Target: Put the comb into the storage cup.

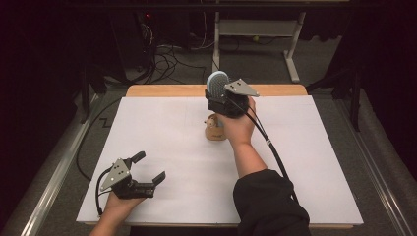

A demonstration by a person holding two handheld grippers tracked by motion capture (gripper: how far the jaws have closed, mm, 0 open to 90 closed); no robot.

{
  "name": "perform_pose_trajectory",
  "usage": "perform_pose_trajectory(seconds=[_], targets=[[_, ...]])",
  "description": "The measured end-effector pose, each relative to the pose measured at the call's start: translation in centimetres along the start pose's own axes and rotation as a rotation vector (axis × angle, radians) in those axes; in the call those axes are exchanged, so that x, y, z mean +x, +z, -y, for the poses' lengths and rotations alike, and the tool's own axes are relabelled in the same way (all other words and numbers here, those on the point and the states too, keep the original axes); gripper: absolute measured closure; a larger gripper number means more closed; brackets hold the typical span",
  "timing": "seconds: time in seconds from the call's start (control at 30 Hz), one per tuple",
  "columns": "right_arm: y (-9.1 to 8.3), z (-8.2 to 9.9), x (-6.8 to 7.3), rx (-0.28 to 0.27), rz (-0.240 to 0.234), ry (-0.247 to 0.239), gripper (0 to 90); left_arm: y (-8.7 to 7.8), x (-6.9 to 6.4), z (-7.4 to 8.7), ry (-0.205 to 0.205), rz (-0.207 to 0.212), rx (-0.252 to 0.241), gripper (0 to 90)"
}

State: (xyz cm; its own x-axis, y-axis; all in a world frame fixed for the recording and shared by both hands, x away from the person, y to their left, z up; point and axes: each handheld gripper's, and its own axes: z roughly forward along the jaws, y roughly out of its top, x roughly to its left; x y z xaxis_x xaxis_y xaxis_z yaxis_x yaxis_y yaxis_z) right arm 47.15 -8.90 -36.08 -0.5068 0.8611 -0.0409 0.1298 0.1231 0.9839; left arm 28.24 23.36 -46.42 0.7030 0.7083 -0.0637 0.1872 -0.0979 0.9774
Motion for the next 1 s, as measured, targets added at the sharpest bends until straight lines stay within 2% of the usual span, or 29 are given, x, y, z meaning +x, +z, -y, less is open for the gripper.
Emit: perform_pose_trajectory(seconds=[0.6, 1.0], targets=[[0.2, 0.9, -0.1, 0.012, 0.014, 0.008, 20.5, 0.0, -0.1, 0.0, 0.001, 0.002, -0.003, 0.2], [-0.1, 1.0, -0.6, 0.012, 0.008, 0.052, 20.5, 0.1, 0.0, 0.0, 0.003, 0.003, 0.003, 0.2]])
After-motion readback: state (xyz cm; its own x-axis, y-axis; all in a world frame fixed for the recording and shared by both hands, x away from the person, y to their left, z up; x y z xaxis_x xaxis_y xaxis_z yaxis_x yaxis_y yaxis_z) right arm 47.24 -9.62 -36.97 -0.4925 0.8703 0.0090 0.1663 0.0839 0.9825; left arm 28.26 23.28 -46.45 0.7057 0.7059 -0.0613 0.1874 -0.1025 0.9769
